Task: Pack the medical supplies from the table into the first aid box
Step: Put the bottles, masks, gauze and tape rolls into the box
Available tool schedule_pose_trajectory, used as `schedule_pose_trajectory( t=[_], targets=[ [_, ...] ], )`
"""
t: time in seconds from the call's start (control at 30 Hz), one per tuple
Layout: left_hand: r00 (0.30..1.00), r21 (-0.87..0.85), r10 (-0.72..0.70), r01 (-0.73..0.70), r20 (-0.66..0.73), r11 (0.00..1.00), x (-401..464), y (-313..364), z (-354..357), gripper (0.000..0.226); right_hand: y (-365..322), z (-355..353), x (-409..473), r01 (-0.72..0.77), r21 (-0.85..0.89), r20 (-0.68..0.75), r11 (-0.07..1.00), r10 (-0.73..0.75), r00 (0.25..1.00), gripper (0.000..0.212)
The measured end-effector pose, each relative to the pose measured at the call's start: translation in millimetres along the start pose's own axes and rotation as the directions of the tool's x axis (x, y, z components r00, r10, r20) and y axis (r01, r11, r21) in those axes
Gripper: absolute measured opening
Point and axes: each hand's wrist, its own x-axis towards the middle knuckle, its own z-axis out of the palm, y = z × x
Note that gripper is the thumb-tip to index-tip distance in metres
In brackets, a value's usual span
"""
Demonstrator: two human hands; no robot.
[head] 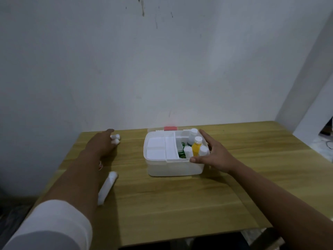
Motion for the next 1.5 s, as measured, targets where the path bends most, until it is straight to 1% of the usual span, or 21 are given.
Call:
schedule_pose_trajectory(
  t=[0.1, 0.13, 0.2, 0.27, 0.3, 0.37, 0.43, 0.5, 0.57, 0.7, 0.73, 0.83, 0.87, 0.97, 1.07, 1.2, 1.3, 1.37, 1.43, 1.5],
  targets=[
    [0.999, -0.016, 0.023, -0.023, -0.039, 1.0, 4, -2, -1, 0.023, -2, -1, 0, 0.005, -0.011, 0.008, 1.0, -0.005, 1.0, 0.144],
    [0.998, 0.021, 0.031, -0.029, -0.061, 0.999, 4, -1, -2, 0.022, -1, -1, 0, 0.006, -0.015, 0.008, 1.0, -0.006, 1.0, 0.14],
    [0.995, 0.15, 0.04, -0.025, -0.096, 0.988, 4, -1, -2, 0.025, -1, -1, 1, 0.015, -0.013, 0.003, 1.0, -0.015, 1.0, 0.13],
    [0.995, 0.177, 0.039, -0.022, -0.092, 0.984, 7, -3, -1, 0.024, 0, -1, 1, 0.02, -0.002, -0.003, 1.0, -0.02, 1.0, 0.125],
    [0.996, 0.153, 0.051, -0.038, -0.076, 0.987, 10, -6, -1, 0.023, 1, -1, 2, 0.02, 0.005, -0.005, 1.0, -0.02, 1.0, 0.122],
    [0.997, 0.041, 0.071, -0.071, -0.008, 0.997, 15, -10, -1, 0.015, 1, 0, 2, 0.021, 0.016, -0.009, 1.0, -0.021, 1.0, 0.117],
    [0.996, -0.054, 0.07, -0.067, 0.05, 0.996, 18, -13, -2, 0.011, 2, 0, 3, 0.017, 0.019, -0.01, 1.0, -0.017, 1.0, 0.12],
    [0.996, -0.056, 0.075, -0.072, 0.05, 0.996, 19, -11, -4, 0.013, 4, 0, 4, 0.021, 0.019, -0.014, 1.0, -0.021, 1.0, 0.125],
    [0.997, -0.059, 0.078, -0.077, 0.024, 0.995, 16, -6, -3, 0.016, 6, 0, 5, 0.015, 0.017, -0.016, 1.0, -0.015, 1.0, 0.125],
    [0.998, -0.214, 0.039, -0.049, -0.051, 0.976, 0, 16, -2, 0.025, 6, 0, 5, 0.015, 0.012, -0.026, 1.0, -0.015, 1.0, 0.121],
    [0.997, -0.232, 0.046, -0.058, -0.058, 0.971, -3, 23, -5, 0.029, 6, 0, 5, 0.015, 0.012, -0.027, 1.0, -0.015, 1.0, 0.124],
    [0.991, -0.221, 0.105, -0.12, -0.077, 0.968, -9, 52, -25, 0.049, 2, 1, 2, 0.012, 0.02, -0.025, 1.0, -0.012, 1.0, 0.132],
    [0.987, -0.216, 0.129, -0.146, -0.09, 0.965, -11, 64, -33, 0.051, 1, 1, 1, 0.009, 0.022, -0.028, 1.0, -0.009, 1.0, 0.132],
    [0.97, -0.214, 0.225, -0.241, -0.096, 0.947, -19, 102, -53, 0.046, -1, 2, -1, 0.0, 0.027, -0.032, 1.0, 0.001, 0.999, 0.129],
    [0.955, -0.189, 0.296, -0.294, -0.018, 0.937, -32, 139, -53, 0.047, -1, 2, -2, -0.011, 0.037, -0.037, 0.999, 0.012, 0.999, 0.123],
    [0.955, -0.037, 0.287, -0.285, 0.075, 0.958, -42, 160, -30, 0.044, -2, 1, -3, -0.004, 0.037, -0.029, 0.999, 0.005, 1.0, 0.132],
    [0.951, 0.107, 0.304, -0.309, 0.059, 0.945, -44, 160, -17, 0.036, 1, 0, -1, 0.002, 0.03, -0.031, 1.0, -0.001, 1.0, 0.136],
    [0.95, 0.108, 0.31, -0.313, 0.044, 0.943, -44, 159, -15, 0.037, 3, 0, 0, 0.012, 0.027, -0.034, 1.0, -0.011, 0.999, 0.135],
    [0.953, 0.063, 0.303, -0.304, 0.032, 0.951, -46, 158, -17, 0.038, 6, 0, 2, 0.018, 0.024, -0.039, 1.0, -0.017, 0.999, 0.13],
    [0.958, -0.004, 0.288, -0.288, 0.012, 0.958, -50, 158, -22, 0.037, 8, -1, 3, 0.025, 0.02, -0.038, 0.999, -0.025, 0.999, 0.131]
  ],
)
